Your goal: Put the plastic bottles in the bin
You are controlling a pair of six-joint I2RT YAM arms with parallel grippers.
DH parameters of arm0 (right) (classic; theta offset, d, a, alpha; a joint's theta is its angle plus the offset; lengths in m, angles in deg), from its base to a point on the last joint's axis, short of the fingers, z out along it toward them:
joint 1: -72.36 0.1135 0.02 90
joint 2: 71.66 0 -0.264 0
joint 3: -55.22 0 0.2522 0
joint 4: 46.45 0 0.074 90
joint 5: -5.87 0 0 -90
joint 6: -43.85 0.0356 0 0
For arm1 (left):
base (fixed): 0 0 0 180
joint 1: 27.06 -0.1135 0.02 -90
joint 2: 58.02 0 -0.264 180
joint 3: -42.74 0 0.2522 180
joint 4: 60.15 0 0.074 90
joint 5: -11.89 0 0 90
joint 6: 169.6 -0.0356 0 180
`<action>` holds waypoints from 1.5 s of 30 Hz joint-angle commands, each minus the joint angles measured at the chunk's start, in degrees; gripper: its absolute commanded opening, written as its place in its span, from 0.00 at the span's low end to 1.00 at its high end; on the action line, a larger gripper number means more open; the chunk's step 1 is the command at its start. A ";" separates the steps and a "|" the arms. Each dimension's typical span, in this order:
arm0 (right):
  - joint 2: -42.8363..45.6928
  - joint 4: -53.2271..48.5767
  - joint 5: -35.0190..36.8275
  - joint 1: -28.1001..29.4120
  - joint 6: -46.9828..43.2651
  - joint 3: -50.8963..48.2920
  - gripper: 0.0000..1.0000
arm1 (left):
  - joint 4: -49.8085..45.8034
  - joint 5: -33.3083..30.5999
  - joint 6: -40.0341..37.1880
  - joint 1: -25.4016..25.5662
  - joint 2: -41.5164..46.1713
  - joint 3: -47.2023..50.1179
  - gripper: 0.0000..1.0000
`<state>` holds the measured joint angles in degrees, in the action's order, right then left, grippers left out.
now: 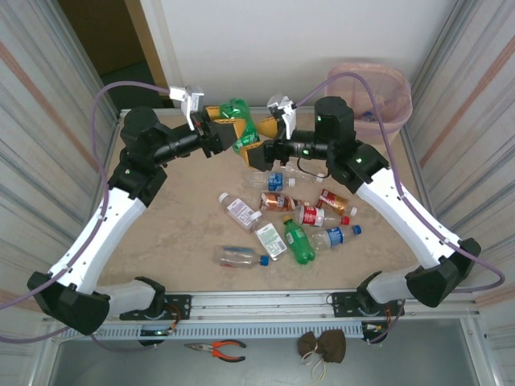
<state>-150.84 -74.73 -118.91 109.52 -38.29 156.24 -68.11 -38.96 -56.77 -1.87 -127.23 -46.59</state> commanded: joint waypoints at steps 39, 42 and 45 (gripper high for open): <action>-1.96 1.39 1.47 0.94 -0.75 5.90 0.52 | -2.29 -3.75 -2.72 0.96 3.72 -0.82 0.77; -1.52 0.97 2.25 -0.70 0.17 5.71 0.52 | -2.46 -5.26 -3.27 1.00 5.19 -0.08 0.79; -1.07 0.35 2.54 -3.02 1.18 5.87 0.52 | -2.77 -6.36 -3.65 0.99 6.70 0.77 0.80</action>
<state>-153.40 -73.95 -118.00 108.45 -38.86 160.18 -71.10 -43.72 -58.87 -1.17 -123.28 -46.70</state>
